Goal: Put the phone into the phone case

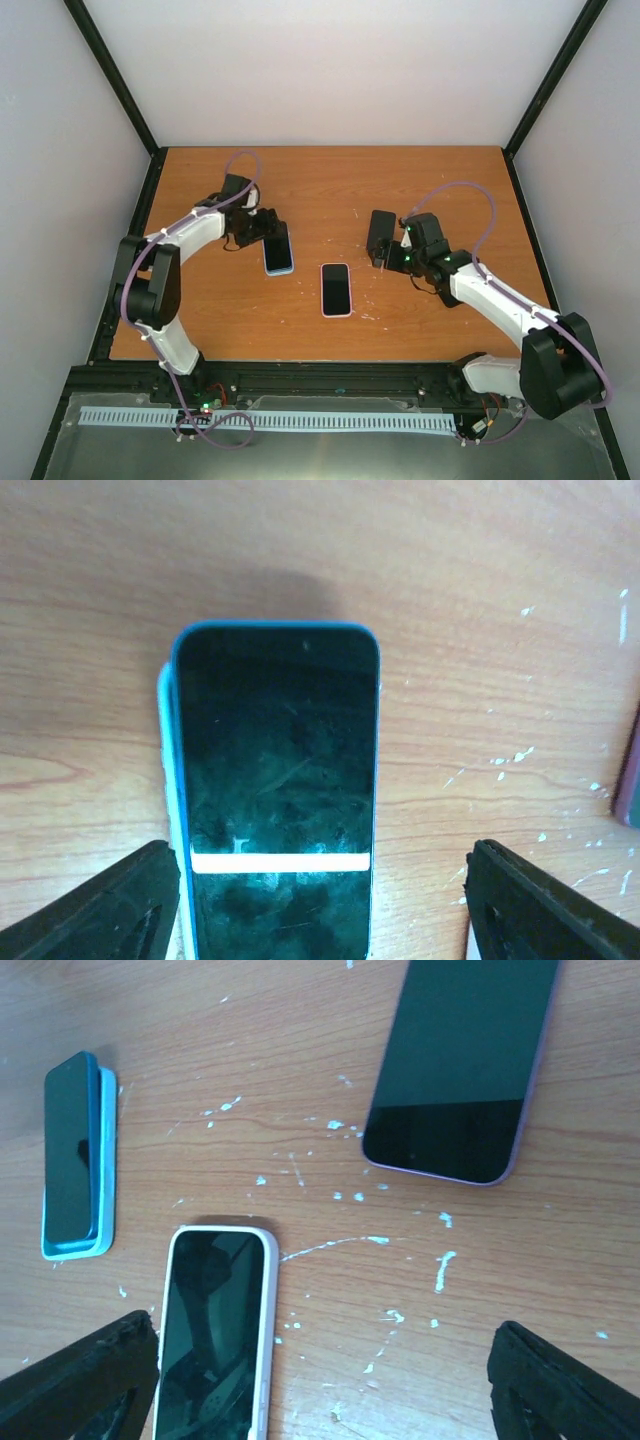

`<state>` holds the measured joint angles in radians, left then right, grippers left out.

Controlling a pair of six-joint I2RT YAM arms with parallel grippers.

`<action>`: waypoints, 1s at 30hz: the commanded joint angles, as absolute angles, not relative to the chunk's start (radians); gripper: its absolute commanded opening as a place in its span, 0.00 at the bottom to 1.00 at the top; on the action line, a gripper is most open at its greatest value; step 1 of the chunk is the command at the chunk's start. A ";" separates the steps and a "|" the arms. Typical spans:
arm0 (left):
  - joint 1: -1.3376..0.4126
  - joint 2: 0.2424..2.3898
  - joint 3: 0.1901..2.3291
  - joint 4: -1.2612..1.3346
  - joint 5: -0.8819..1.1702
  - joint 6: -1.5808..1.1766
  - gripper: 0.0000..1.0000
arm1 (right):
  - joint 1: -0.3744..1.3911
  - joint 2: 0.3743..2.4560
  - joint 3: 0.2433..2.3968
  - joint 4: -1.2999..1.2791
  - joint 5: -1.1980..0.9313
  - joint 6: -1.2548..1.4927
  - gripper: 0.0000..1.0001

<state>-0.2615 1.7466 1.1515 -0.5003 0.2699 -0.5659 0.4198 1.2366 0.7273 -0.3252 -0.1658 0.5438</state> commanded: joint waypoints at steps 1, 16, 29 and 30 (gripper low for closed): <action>-0.179 1.694 1.102 -0.398 0.315 -0.564 0.76 | 0.455 1.271 0.778 -0.293 -0.193 0.574 0.86; -0.144 1.757 0.987 -0.240 0.443 -0.484 0.65 | 0.641 1.558 0.994 -0.161 -0.206 0.657 0.51; -0.146 1.775 0.884 -0.089 0.651 -0.509 0.48 | 0.708 1.945 1.287 -0.150 -0.243 0.662 0.47; -0.146 1.767 0.872 -0.072 0.673 -0.512 0.47 | 0.710 1.964 1.298 -0.149 -0.246 0.661 0.47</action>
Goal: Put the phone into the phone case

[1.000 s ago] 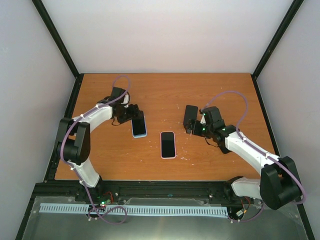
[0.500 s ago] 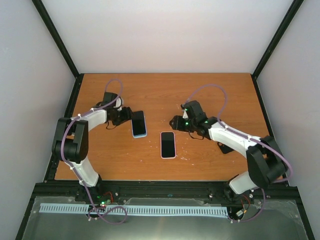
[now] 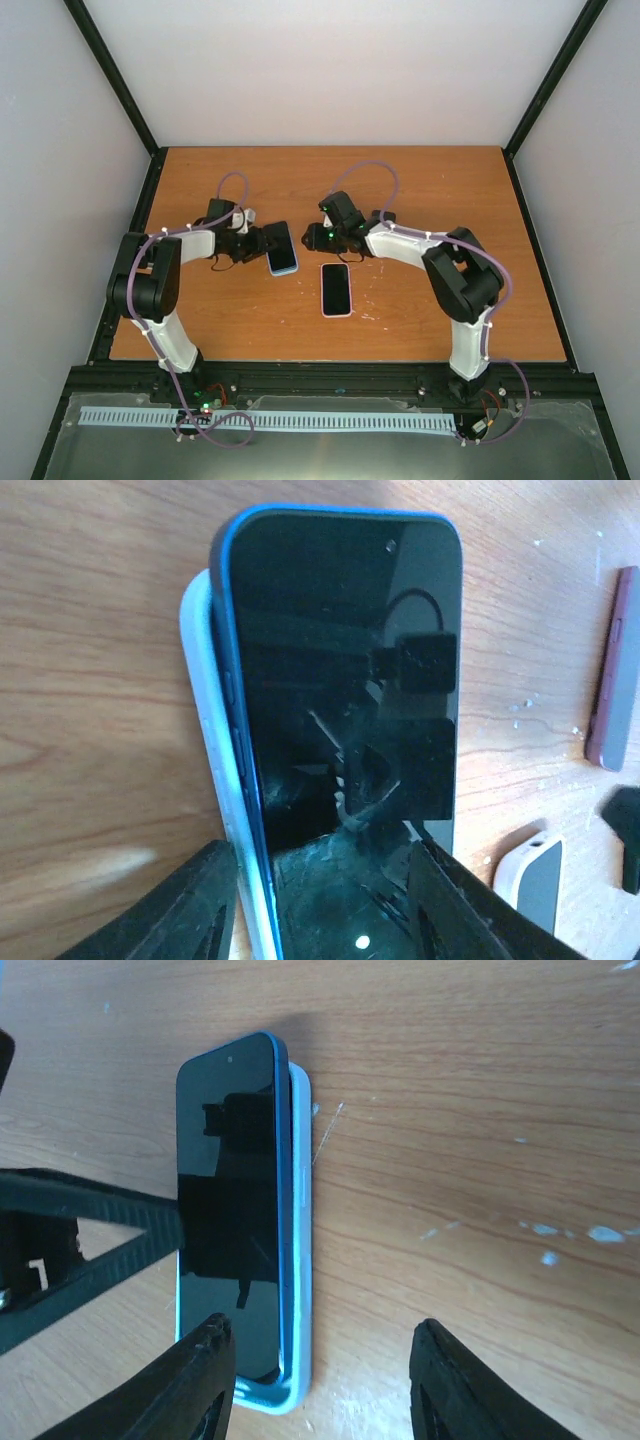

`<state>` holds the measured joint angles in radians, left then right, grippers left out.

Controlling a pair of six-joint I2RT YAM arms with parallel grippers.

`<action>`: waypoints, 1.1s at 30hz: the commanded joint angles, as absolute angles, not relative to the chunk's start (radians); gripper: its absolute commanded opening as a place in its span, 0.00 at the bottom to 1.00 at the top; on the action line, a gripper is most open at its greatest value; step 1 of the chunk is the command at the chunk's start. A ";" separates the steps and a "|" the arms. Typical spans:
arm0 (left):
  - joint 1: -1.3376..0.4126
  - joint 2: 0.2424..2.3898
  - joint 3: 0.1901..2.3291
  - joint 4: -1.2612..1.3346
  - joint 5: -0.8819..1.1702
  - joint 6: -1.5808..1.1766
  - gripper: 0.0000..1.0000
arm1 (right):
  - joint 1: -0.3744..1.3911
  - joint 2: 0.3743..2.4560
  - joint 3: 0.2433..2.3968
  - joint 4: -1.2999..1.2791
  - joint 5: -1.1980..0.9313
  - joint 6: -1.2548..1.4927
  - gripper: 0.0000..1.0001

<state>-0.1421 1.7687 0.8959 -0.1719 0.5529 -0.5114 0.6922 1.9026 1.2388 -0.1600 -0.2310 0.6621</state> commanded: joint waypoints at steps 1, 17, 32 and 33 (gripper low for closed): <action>-0.146 1.759 0.868 -0.061 0.692 -0.518 0.46 | 0.711 1.984 1.308 -0.144 -0.250 0.661 0.47; -0.057 1.719 0.801 -0.050 0.655 -0.581 0.48 | 0.731 2.251 1.516 -0.182 -0.334 0.621 0.48; -0.059 1.766 0.694 0.099 0.848 -0.625 0.33 | 0.738 2.233 1.498 -0.026 -0.548 0.758 0.51; -0.062 1.771 0.692 0.106 0.864 -0.627 0.33 | 0.738 2.228 1.497 -0.014 -0.558 0.766 0.51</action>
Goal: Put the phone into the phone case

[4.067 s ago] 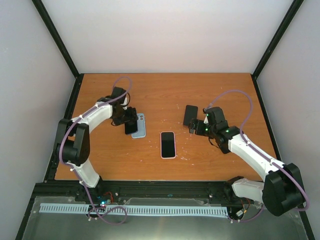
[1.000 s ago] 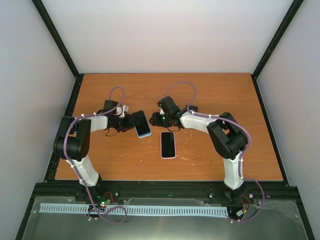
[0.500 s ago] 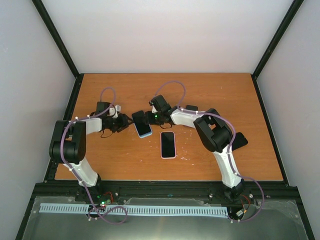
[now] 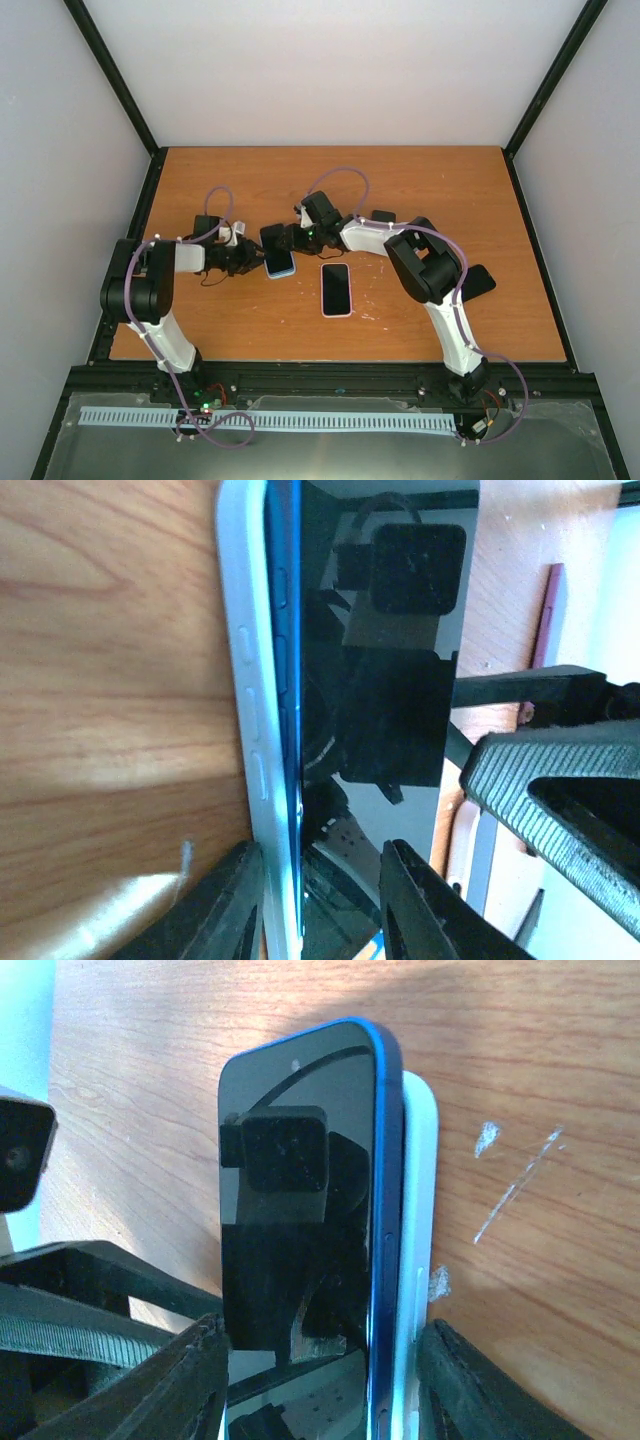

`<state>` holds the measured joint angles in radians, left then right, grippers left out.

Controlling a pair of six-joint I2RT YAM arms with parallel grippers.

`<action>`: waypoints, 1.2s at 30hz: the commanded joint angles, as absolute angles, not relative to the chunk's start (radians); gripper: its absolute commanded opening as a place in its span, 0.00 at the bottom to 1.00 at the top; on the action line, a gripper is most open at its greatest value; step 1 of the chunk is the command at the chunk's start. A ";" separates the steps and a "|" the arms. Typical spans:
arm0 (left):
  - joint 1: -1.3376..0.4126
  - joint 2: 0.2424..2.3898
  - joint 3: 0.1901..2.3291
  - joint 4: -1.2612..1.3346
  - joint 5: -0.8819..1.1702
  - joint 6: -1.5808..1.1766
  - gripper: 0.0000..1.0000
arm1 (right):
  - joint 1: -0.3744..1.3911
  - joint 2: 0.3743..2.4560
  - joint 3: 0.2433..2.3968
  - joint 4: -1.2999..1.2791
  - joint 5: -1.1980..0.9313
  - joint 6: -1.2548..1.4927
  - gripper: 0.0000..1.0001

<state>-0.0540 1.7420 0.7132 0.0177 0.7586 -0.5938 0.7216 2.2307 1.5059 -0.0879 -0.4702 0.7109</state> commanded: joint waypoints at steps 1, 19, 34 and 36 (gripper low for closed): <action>-0.066 1.776 0.696 0.106 0.876 -0.624 0.32 | 0.738 2.223 1.498 -0.005 -0.567 0.775 0.51; -0.097 1.718 0.652 0.015 0.761 -0.583 0.45 | 0.738 2.117 1.317 0.219 -0.670 0.905 0.52; -0.097 1.707 0.607 0.079 0.802 -0.588 0.55 | 0.742 2.119 1.266 0.358 -0.723 0.997 0.54; -0.097 1.706 0.614 0.073 0.802 -0.581 0.59 | 0.742 2.121 1.254 0.381 -0.733 1.020 0.55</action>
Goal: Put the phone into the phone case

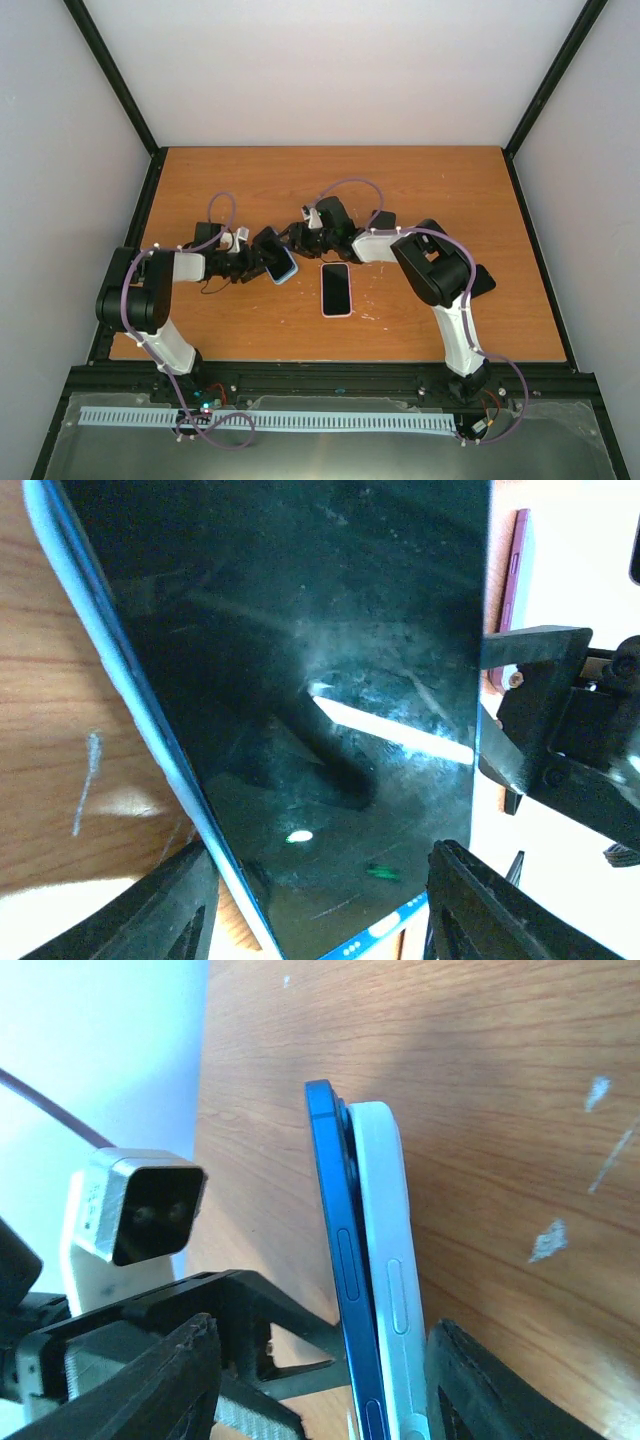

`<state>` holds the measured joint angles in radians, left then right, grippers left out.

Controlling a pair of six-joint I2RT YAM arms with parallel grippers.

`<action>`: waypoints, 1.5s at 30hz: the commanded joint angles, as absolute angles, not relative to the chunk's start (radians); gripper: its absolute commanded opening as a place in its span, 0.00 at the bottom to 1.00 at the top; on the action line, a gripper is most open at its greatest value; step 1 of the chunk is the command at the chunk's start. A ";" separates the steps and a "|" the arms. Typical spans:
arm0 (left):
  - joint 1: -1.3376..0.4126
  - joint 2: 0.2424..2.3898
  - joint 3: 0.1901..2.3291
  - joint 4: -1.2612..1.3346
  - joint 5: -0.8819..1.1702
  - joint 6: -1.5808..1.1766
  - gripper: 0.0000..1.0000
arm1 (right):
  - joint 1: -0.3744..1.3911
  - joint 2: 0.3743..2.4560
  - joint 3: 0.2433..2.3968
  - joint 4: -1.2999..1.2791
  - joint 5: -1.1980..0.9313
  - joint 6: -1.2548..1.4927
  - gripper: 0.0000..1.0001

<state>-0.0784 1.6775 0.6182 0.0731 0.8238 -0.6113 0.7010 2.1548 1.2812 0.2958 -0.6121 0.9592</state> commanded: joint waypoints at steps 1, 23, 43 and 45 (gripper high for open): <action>-0.097 1.705 0.618 0.069 0.797 -0.578 0.59 | 0.742 2.123 1.249 0.393 -0.739 1.029 0.55; -0.097 1.657 0.561 0.074 0.809 -0.620 0.51 | 0.747 2.141 1.245 0.249 -0.609 0.956 0.34; -0.040 1.304 0.783 -0.209 0.752 -0.643 0.75 | 0.705 1.862 1.019 0.324 -0.606 0.830 0.11; -0.037 1.256 0.837 -0.240 0.769 -0.623 0.84 | 0.707 1.786 0.969 0.346 -0.602 0.818 0.11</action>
